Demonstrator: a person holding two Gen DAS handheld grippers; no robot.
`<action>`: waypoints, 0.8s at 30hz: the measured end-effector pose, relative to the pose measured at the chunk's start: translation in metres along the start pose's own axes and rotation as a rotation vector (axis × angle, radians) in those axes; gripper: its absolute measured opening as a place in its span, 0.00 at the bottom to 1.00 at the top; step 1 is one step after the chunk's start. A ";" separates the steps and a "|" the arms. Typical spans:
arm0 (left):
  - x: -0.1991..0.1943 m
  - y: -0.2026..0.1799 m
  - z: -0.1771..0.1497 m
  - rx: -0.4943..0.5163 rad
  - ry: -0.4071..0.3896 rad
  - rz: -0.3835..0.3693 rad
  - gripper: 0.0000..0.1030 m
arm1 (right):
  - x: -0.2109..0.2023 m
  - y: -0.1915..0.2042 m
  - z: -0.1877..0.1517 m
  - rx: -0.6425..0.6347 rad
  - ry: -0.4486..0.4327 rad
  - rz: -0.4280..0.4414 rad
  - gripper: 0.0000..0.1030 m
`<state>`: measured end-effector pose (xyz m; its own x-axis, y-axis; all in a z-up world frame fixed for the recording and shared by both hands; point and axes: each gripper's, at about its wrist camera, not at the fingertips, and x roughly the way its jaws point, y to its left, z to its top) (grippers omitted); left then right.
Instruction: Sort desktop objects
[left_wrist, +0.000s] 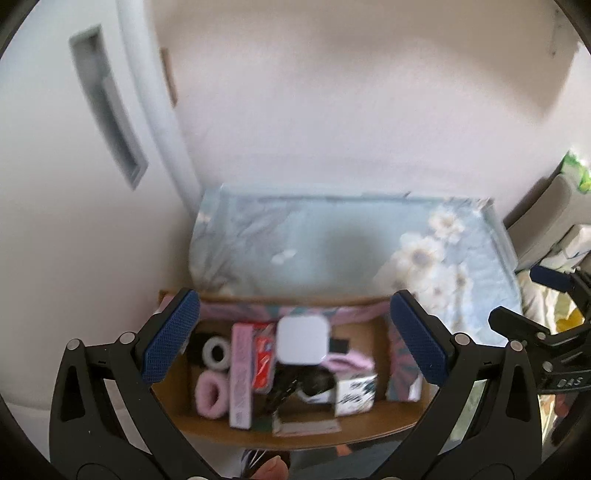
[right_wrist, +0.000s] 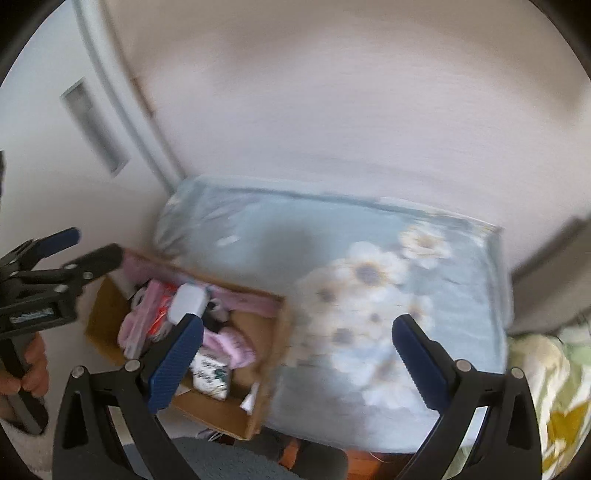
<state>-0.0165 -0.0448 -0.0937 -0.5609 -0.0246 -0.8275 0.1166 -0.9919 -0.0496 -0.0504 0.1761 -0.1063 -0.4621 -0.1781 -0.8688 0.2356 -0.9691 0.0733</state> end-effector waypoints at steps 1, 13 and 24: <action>-0.003 -0.003 0.003 0.001 -0.010 -0.006 1.00 | -0.005 -0.006 0.000 0.018 -0.012 -0.032 0.99; -0.022 -0.022 0.013 0.039 -0.085 0.033 1.00 | -0.021 -0.038 -0.009 0.170 -0.079 -0.167 0.99; -0.007 -0.012 0.011 0.014 -0.052 0.044 1.00 | -0.017 -0.040 -0.012 0.207 -0.085 -0.181 0.99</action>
<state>-0.0228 -0.0339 -0.0816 -0.5975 -0.0747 -0.7984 0.1313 -0.9913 -0.0055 -0.0419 0.2197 -0.1002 -0.5526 -0.0038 -0.8335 -0.0332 -0.9991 0.0265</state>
